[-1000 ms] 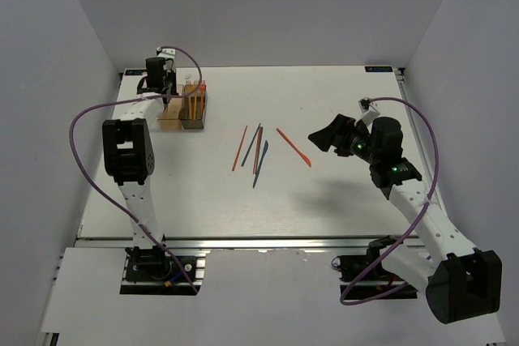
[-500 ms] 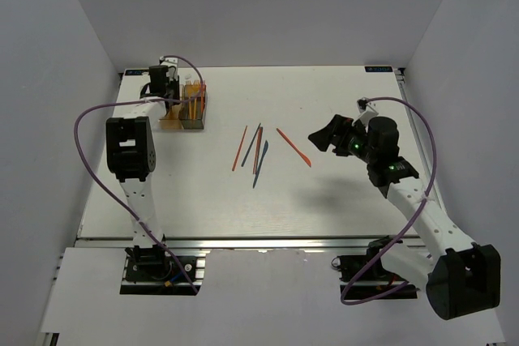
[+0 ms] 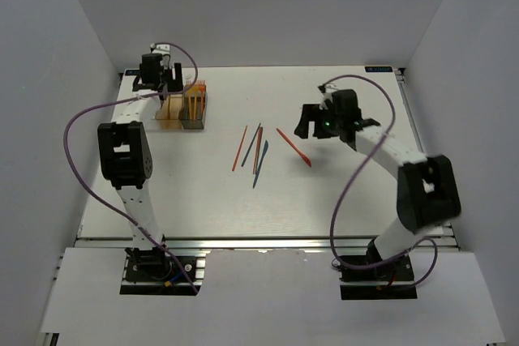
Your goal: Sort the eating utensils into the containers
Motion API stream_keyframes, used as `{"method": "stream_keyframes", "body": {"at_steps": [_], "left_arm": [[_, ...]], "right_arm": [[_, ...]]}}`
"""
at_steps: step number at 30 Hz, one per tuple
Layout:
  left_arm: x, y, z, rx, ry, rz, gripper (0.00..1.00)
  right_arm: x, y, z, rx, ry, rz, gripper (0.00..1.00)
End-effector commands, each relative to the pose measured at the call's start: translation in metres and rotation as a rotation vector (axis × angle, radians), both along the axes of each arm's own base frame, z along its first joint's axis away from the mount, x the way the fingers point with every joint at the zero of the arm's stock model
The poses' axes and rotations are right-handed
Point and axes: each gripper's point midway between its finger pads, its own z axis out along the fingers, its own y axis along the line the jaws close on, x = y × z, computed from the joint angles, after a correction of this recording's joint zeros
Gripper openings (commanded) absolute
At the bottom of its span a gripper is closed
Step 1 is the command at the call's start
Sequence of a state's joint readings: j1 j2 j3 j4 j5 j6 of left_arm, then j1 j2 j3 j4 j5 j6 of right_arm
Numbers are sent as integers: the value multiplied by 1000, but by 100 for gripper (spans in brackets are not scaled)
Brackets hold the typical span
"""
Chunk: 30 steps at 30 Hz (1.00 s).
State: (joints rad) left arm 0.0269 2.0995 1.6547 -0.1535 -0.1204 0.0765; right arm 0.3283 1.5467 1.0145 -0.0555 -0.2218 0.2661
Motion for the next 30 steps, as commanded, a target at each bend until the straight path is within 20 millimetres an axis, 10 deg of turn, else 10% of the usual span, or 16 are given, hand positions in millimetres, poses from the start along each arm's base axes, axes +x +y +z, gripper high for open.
{"method": "stream_keyframes", "body": {"at_steps": [1,8,14,25,26,30], "left_arm": [[-14,5,144,-34,-215,71,97],[-76,17,210,-136,-237,261,98],[-133,19,197,-134,-258,282,98],[-152,5,203,-196,-279,228,98],[-154,3,204,-212,-283,225,98],[-157,-37,197,-397,-284,97,98]], "right_arm": [[27,18,-13,-234,-21,145,87],[60,49,-56,-495,39,246,77],[57,53,-79,-579,87,295,60],[33,49,-126,-590,218,334,20],[33,47,-124,-595,211,318,1],[31,52,-99,-507,179,276,0]]}}
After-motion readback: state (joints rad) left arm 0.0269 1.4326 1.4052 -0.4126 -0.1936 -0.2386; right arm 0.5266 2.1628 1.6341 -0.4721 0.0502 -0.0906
